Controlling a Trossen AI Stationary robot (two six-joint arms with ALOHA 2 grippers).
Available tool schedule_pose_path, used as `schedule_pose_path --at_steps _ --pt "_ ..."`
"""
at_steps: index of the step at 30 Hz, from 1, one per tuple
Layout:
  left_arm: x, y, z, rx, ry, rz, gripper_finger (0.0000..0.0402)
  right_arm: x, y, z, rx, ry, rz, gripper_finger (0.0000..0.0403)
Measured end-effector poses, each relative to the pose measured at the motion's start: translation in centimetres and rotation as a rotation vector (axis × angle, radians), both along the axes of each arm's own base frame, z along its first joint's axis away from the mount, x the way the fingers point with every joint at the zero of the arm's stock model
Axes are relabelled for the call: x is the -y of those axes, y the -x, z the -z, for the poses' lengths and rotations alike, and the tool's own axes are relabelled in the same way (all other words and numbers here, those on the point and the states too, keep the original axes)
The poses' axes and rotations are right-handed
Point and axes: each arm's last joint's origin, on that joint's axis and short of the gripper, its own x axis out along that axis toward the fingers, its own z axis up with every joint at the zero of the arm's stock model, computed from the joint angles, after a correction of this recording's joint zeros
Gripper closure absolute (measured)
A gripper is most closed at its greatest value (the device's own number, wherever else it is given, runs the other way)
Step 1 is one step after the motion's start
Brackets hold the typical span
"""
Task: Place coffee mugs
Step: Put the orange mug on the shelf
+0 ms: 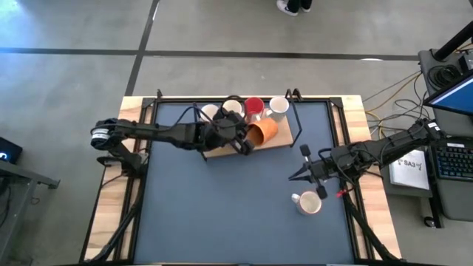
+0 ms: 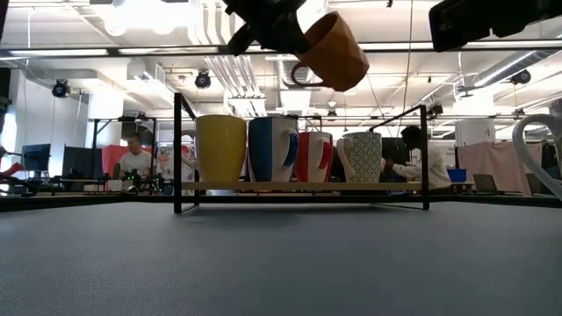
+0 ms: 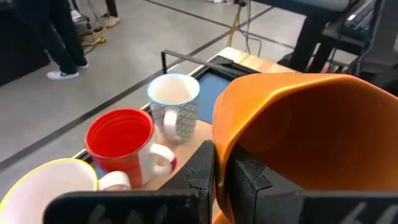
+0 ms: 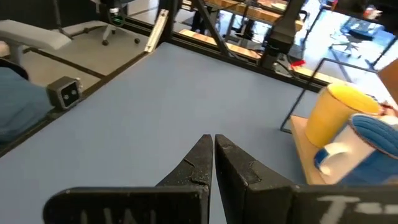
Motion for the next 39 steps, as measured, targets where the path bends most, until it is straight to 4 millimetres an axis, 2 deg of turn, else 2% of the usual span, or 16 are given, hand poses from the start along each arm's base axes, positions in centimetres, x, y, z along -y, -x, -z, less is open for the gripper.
schedule_pose_path --at_steps 7,13,19,21,29,39 --pt "-0.1 -0.5 0.0 0.015 -0.012 0.004 0.0395 0.2 0.0 0.0 0.012 0.036 0.051 0.0394" --pt "-0.1 -2.7 0.5 -0.088 -0.039 0.068 0.0395 0.3 0.3 -0.3 0.027 0.036 0.071 0.0394" --pt "-0.5 -2.4 -1.8 -0.243 -0.081 -0.027 0.0396 0.5 0.9 -0.4 0.003 0.004 0.079 0.0394" --pt "-0.6 -2.7 -1.8 -0.273 -0.073 -0.033 0.0396 0.6 1.0 -0.5 0.005 0.006 0.079 0.0394" --pt "-0.8 -5.3 1.3 -0.415 -0.023 0.032 0.0396 0.6 1.0 -0.5 0.001 -0.011 0.084 0.0394" --pt "-2.2 -8.6 3.5 -0.618 -0.002 0.000 0.0395 0.6 1.0 -0.5 -0.002 -0.016 0.085 0.0394"
